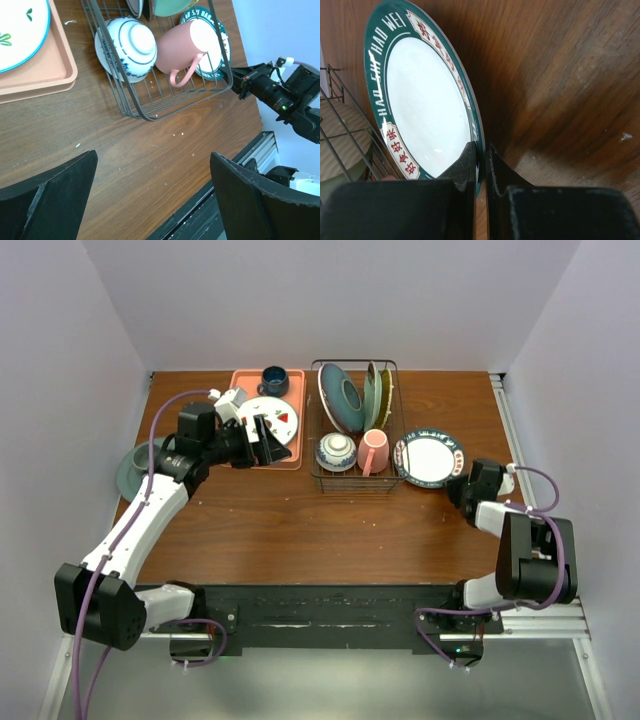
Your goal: Load the mixed dishes into the dish rack
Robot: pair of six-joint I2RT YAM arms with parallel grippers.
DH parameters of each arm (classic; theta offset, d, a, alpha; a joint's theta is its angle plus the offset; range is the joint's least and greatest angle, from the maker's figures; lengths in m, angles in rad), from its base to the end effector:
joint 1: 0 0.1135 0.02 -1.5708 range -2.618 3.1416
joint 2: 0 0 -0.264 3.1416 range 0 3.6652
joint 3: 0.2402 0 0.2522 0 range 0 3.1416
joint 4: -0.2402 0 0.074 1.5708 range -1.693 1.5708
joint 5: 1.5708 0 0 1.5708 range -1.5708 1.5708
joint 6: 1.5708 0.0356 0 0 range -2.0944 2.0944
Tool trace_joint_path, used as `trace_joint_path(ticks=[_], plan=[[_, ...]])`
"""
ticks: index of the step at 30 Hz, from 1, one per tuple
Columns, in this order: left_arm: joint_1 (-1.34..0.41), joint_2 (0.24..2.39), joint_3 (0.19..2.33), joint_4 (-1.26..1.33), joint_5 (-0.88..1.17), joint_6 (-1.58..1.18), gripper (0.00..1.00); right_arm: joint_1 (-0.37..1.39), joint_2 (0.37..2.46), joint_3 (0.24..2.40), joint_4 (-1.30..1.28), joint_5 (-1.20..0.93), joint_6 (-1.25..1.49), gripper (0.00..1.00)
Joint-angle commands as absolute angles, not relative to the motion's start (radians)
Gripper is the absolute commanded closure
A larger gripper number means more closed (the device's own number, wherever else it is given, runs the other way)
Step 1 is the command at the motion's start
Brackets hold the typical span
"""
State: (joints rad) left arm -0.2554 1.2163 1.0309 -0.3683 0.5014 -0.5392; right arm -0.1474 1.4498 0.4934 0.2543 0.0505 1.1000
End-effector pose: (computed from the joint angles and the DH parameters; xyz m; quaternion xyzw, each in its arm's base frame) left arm 0.2566 -0.0847 0.3196 -0.0001 0.8547 -0.3823 0.3511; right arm 0.2589 -0.0403 0.1392 0.5383 0.7299 0.1725 0.3844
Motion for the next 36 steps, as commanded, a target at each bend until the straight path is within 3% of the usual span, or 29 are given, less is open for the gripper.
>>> trace_joint_path(ticks=[1,10,27,36], plan=[[-0.250,1.223,1.049,-0.313,0.563,-0.564,0.00,-0.170,1.416,0.498,0.118,0.092,1.039,1.00],[-0.252,1.230,1.045,-0.282,0.586,-0.583,0.00,-0.265,1.235,0.629,0.028,0.009,1.008,1.00],[-0.252,1.256,1.043,-0.223,0.644,-0.586,0.00,-0.291,1.092,0.781,0.014,-0.201,1.085,1.00],[-0.252,1.292,1.101,-0.117,0.690,-0.594,0.00,-0.287,1.135,0.862,0.158,-0.512,1.009,1.00]])
